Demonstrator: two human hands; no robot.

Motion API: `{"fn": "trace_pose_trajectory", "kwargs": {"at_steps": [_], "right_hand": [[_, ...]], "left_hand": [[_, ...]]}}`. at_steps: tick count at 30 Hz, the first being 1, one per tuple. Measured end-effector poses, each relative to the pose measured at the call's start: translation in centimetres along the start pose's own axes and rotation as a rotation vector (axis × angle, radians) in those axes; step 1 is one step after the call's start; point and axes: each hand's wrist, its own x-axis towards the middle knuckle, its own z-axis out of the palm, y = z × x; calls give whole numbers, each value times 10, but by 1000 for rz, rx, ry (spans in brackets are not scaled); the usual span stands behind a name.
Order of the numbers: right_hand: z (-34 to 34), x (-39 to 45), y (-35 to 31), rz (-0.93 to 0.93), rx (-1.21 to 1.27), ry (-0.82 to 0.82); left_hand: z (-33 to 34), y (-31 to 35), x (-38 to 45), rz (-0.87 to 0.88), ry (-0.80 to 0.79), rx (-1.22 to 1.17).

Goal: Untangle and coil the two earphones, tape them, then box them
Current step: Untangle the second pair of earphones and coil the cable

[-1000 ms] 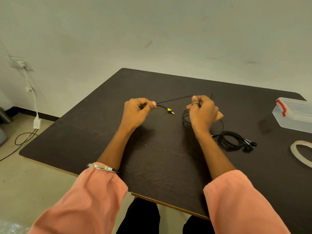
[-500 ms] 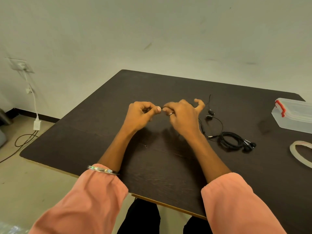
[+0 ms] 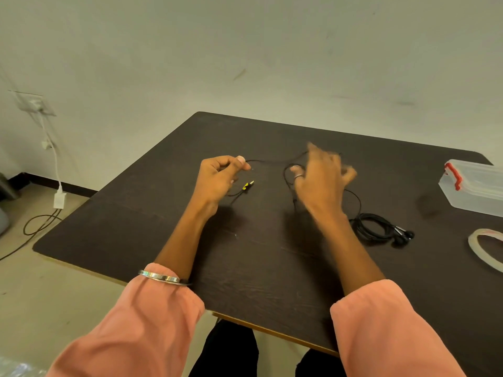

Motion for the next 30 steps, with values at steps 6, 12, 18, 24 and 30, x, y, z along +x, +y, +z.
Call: {"fn": "trace_pose_trajectory", "kwargs": {"at_steps": [6, 12, 18, 24, 30], "right_hand": [[1, -19, -37, -525, -235, -1], [11, -10, -28, -320, 418, -1], [-1, -1, -14, 326, 891, 291], [4, -2, -8, -6, 204, 96], [16, -9, -19, -389, -46, -39]], "left_hand": [[1, 1, -2, -43, -73, -66], [1, 3, -4, -133, -191, -83], [-3, 3, -5, -187, -279, -131], [3, -2, -2, -285, -230, -228], [4, 1, -5, -350, -254, -263]]}}
